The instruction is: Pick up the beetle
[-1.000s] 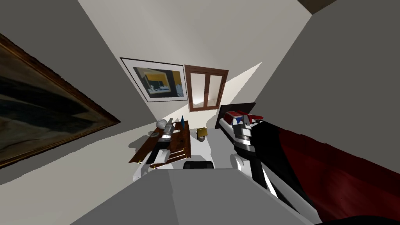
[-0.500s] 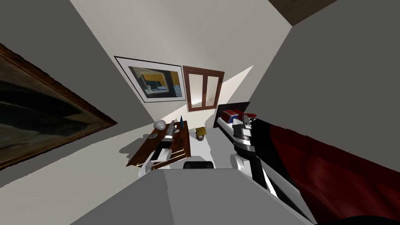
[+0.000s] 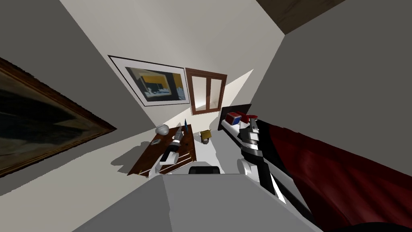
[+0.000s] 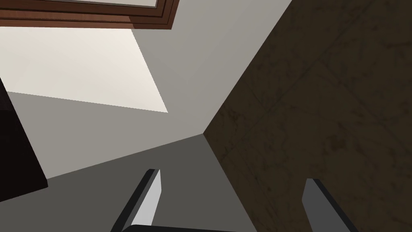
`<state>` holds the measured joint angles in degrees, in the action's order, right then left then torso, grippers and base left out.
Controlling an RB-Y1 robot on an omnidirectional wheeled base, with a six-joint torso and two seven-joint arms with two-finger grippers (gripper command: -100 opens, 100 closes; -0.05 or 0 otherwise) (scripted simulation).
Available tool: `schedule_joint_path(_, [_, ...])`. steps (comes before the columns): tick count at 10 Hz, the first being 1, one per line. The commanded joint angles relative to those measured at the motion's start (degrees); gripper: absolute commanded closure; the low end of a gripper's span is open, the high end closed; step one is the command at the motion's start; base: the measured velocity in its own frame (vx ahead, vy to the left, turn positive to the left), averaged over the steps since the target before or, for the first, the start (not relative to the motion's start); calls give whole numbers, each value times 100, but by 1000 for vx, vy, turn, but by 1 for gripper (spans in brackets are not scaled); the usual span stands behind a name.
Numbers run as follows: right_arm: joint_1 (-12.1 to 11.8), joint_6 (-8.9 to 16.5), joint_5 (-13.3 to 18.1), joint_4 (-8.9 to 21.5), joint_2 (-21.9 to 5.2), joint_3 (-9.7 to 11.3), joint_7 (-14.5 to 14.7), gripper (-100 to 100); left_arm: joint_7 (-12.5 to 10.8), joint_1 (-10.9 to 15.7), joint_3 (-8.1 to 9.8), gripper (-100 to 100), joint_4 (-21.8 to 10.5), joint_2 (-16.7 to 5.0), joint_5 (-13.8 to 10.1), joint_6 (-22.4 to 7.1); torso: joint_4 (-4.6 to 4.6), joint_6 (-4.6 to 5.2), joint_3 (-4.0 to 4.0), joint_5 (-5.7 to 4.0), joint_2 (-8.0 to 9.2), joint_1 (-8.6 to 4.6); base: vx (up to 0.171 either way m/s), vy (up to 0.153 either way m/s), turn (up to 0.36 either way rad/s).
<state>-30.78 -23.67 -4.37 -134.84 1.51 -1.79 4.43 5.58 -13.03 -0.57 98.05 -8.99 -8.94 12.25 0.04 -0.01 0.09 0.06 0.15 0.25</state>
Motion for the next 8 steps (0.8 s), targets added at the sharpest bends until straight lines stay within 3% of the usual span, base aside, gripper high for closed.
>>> schedule_joint_path(1, [0,0,0,0,0,0,0,0,10,64,12,-100,-219,-22,-45,-83,0,0,0,0,0,0,-43,36,-74])
schedule_joint_path(2, [-1,0,0,0,0,0,0,0,54,210,12,-100,-397,-20,-103,-196,-1,-3,-2,-1,-4,-4,-39,33,-138])
schedule_joint_path(4, [-1,0,0,0,0,0,0,0,54,210,12,-100,-549,-20,-103,-196,-2,-3,-5,-1,-9,-7,-23,21,-33])
schedule_joint_path(8, [0,0,0,0,0,0,0,0,139,526,8,-100,-1198,-13,-192,-451,-2,0,-5,-2,-9,-6,-33,27,-103])
